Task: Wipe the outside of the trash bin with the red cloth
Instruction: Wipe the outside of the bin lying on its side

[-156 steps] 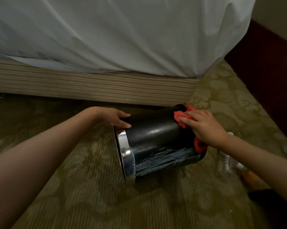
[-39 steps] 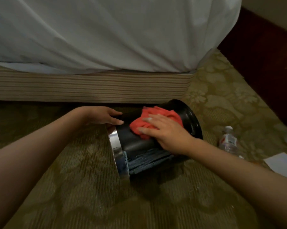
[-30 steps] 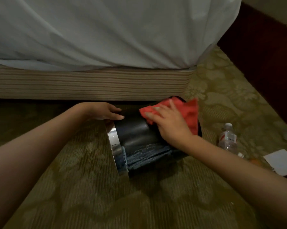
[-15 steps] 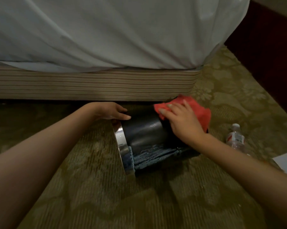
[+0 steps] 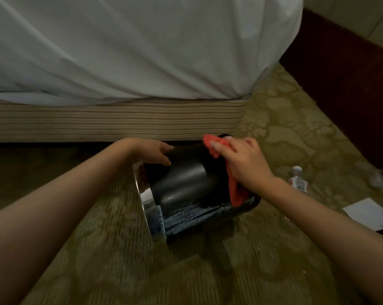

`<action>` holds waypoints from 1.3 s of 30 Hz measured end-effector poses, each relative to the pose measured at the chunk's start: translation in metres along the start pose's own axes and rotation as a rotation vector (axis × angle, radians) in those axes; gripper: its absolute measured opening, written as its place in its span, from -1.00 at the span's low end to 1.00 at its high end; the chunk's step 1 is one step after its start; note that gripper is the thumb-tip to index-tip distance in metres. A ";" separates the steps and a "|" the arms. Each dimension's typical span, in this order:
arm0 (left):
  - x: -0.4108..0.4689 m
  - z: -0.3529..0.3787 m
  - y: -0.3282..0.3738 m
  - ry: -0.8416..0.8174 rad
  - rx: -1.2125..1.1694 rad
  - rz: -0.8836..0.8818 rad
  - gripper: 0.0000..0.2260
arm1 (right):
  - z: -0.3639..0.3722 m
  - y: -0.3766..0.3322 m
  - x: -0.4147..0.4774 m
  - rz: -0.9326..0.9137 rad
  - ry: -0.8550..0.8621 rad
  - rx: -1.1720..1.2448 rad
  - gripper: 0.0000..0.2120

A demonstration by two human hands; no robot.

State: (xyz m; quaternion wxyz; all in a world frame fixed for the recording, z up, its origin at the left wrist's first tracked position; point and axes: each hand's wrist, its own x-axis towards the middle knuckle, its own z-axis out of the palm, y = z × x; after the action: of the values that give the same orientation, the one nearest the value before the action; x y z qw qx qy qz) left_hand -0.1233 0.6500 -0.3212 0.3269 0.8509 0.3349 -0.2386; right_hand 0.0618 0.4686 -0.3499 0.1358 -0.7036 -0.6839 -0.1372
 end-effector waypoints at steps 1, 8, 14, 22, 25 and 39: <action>0.005 0.006 0.016 0.016 0.054 0.038 -0.41 | -0.008 0.009 0.002 0.080 0.076 0.030 -0.57; 0.039 0.047 0.100 0.197 0.387 0.123 -0.08 | -0.033 0.051 0.004 0.322 0.127 -0.009 -0.59; 0.044 0.049 0.118 0.160 0.413 0.063 0.07 | -0.007 0.052 -0.011 0.305 -0.370 -0.035 -0.50; 0.052 0.031 0.112 0.178 0.319 0.084 0.00 | -0.011 0.049 -0.087 0.180 -0.352 -0.057 -0.51; 0.053 0.032 0.108 0.185 0.303 0.106 -0.01 | -0.011 0.047 -0.076 0.194 -0.335 -0.102 -0.50; 0.062 0.023 0.093 0.143 0.108 0.137 -0.16 | -0.006 0.052 -0.029 0.147 -0.314 -0.173 -0.50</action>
State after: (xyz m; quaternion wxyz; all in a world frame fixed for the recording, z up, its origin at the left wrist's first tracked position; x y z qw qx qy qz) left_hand -0.0192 0.6073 -0.3389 0.2715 0.9029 0.2853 -0.1722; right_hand 0.1128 0.4380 -0.3553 -0.0240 -0.7734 -0.6292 -0.0736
